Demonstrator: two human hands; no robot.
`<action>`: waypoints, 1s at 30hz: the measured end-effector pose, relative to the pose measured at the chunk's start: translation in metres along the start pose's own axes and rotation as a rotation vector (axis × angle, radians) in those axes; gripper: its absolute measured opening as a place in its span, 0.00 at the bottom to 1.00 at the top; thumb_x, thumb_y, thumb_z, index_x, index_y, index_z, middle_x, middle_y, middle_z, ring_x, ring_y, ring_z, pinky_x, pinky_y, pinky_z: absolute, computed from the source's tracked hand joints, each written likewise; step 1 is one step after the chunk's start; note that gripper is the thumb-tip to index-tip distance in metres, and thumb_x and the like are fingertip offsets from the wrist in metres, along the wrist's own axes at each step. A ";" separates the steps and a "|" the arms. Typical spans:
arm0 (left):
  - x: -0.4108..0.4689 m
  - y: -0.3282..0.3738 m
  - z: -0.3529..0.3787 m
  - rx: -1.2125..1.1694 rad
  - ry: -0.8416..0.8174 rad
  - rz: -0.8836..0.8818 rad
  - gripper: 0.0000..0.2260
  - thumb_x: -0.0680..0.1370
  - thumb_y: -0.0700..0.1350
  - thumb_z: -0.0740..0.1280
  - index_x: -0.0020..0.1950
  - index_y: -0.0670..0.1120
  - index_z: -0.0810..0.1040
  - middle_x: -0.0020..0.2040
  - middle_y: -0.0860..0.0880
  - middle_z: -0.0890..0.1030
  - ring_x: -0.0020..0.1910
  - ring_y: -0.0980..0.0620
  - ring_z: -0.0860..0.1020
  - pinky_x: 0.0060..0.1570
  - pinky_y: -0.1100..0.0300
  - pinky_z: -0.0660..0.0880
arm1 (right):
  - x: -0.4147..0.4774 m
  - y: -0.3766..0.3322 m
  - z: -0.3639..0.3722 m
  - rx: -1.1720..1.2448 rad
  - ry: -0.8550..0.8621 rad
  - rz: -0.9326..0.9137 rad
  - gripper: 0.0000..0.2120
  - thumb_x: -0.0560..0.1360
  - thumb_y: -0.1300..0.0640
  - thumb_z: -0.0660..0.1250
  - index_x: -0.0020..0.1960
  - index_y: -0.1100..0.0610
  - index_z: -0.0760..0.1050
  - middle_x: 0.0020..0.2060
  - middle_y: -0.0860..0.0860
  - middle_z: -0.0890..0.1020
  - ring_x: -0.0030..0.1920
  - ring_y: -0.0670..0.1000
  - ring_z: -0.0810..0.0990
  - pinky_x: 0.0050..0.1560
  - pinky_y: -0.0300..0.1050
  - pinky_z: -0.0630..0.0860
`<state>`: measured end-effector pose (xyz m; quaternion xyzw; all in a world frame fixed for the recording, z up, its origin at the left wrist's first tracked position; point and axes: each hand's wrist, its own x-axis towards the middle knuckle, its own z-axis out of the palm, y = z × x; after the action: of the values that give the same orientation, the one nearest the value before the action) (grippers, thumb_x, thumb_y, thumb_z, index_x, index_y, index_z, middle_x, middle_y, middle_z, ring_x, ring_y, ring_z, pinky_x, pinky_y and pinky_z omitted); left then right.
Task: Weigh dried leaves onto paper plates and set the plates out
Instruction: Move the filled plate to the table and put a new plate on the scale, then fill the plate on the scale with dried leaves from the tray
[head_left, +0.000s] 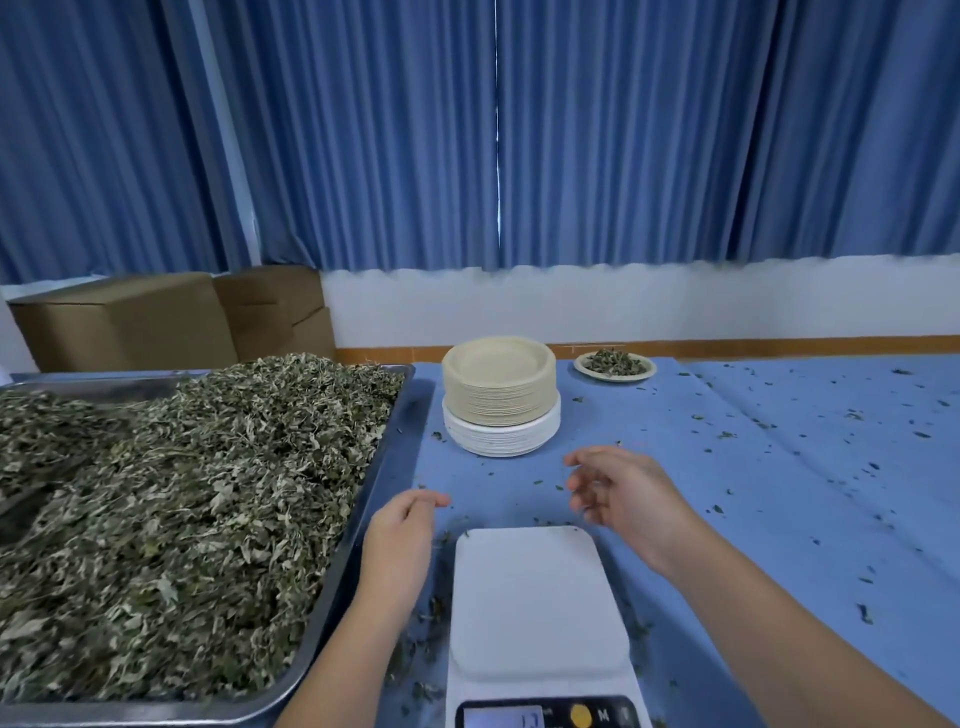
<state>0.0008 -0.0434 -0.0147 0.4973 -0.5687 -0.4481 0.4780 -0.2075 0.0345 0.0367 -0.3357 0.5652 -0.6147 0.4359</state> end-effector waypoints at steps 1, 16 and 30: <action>0.004 -0.002 0.002 -0.017 -0.021 -0.002 0.14 0.79 0.41 0.60 0.41 0.51 0.82 0.24 0.56 0.69 0.24 0.56 0.65 0.26 0.61 0.62 | 0.008 -0.006 0.002 -0.052 0.019 -0.032 0.07 0.78 0.62 0.62 0.46 0.62 0.78 0.32 0.55 0.80 0.28 0.52 0.77 0.30 0.42 0.70; 0.015 -0.006 0.009 -0.032 -0.070 -0.082 0.12 0.77 0.41 0.62 0.38 0.49 0.82 0.24 0.60 0.75 0.30 0.57 0.71 0.33 0.60 0.66 | 0.137 -0.066 0.075 -1.449 -0.137 -0.397 0.13 0.77 0.55 0.63 0.59 0.57 0.79 0.53 0.53 0.82 0.50 0.51 0.80 0.52 0.44 0.73; 0.016 -0.004 0.004 -0.046 -0.090 -0.090 0.11 0.77 0.42 0.61 0.39 0.49 0.81 0.23 0.57 0.72 0.24 0.60 0.68 0.31 0.61 0.66 | 0.119 -0.079 0.069 -1.079 0.063 -0.528 0.05 0.75 0.58 0.69 0.46 0.50 0.83 0.39 0.41 0.81 0.27 0.44 0.77 0.25 0.30 0.67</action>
<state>-0.0037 -0.0600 -0.0174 0.4907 -0.5563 -0.5039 0.4426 -0.2047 -0.1035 0.1148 -0.6203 0.7076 -0.3379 0.0196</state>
